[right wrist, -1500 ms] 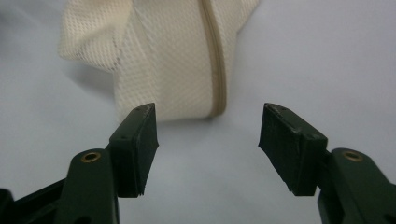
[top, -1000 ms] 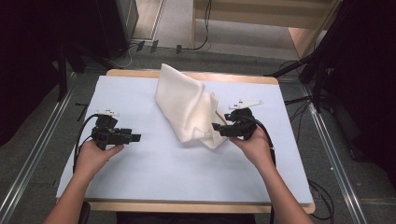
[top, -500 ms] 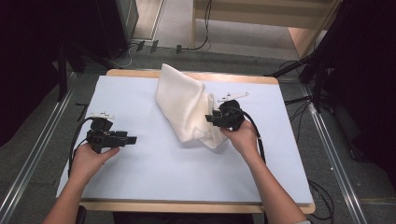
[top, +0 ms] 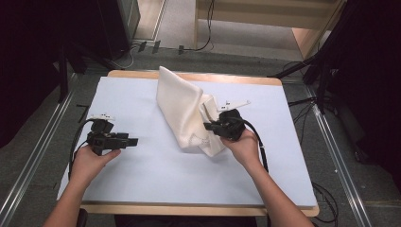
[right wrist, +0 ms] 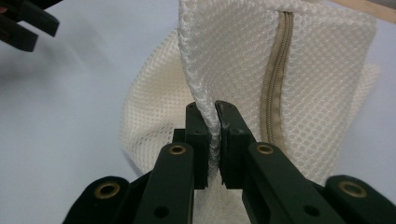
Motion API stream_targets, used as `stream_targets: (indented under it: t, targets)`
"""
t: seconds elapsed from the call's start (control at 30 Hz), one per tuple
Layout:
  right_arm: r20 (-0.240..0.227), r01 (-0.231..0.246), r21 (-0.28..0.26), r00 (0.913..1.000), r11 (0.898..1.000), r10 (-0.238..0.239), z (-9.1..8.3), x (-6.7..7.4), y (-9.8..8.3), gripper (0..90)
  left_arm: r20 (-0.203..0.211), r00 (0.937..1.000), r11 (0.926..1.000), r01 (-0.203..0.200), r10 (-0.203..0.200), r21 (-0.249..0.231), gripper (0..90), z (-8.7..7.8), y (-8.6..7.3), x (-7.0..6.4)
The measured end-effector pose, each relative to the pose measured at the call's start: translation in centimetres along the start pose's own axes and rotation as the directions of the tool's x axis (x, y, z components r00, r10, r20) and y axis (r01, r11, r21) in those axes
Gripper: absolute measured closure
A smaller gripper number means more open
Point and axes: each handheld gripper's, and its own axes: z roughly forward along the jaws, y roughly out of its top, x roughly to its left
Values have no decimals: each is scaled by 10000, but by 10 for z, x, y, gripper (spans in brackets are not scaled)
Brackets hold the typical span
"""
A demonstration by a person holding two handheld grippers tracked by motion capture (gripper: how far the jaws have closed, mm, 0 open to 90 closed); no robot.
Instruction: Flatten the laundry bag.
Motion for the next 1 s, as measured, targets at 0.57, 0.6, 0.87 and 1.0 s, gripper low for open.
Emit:
stream_targets:
  t: [0.57, 0.6, 0.87, 1.0]
  targets:
    - [-1105, 1092, 425, 9884, 9931, -1040, 18, 54, -20, 856, 359, 9980, 9986, -523, 527, -126, 423, -1, 12, -23]
    - [-1181, 1135, 512, 9872, 9922, -1069, 21, 57, -22, 857, 415, 9976, 9984, -549, 554, -129, 424, -1, 14, -26]
    - [-1519, 1392, 919, 9806, 9860, -1243, 40, 72, -31, 855, 925, 9868, 9911, -1330, 1328, -45, 437, 6, 29, -54]
    - [-1621, 1560, 1002, 9770, 9827, -1385, 44, 81, -34, 853, 1043, 9800, 9851, -1718, 1698, 107, 437, 14, 35, -67]
